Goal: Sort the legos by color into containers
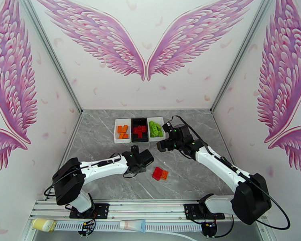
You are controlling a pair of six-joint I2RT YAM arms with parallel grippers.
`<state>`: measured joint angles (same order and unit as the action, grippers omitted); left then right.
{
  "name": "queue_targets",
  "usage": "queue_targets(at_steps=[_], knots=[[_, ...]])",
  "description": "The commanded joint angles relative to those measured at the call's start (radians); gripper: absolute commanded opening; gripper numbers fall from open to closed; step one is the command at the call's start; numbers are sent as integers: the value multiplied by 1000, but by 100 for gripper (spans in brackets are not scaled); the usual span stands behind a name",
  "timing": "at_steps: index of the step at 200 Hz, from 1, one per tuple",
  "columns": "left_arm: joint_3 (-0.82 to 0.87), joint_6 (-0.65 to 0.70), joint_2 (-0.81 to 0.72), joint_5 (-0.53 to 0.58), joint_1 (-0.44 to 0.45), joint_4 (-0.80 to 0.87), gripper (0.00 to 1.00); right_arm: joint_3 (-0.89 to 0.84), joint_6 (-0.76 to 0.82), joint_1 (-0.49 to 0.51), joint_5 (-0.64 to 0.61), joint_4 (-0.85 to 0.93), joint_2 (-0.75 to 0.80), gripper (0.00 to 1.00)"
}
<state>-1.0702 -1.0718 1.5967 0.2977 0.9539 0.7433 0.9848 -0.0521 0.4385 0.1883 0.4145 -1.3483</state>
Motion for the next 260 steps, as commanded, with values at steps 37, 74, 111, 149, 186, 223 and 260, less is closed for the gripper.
queue_targets(at_steps=[37, 74, 111, 149, 186, 223, 260], knots=[[-120, 256, -44, -38, -279, 21, 28, 142, 72, 22, 40, -15, -91, 92], [-258, 384, 73, -127, -451, 19, 28, 216, 127, 55, 32, 20, -141, 92], [-458, 496, 246, -182, -568, 56, 29, 238, 112, 75, 1, 33, -158, 92], [-662, 553, 407, -234, -642, 81, 29, 250, 93, 82, -21, 36, -170, 92], [-830, 662, 520, -355, -664, 70, 30, 261, 86, 82, -46, 41, -189, 92], [-928, 647, 599, -348, -677, 111, 30, 271, 80, 82, -67, 54, -190, 92], [-950, 614, 625, -314, -689, 144, 34, 263, 79, 82, -74, 71, -179, 92]])
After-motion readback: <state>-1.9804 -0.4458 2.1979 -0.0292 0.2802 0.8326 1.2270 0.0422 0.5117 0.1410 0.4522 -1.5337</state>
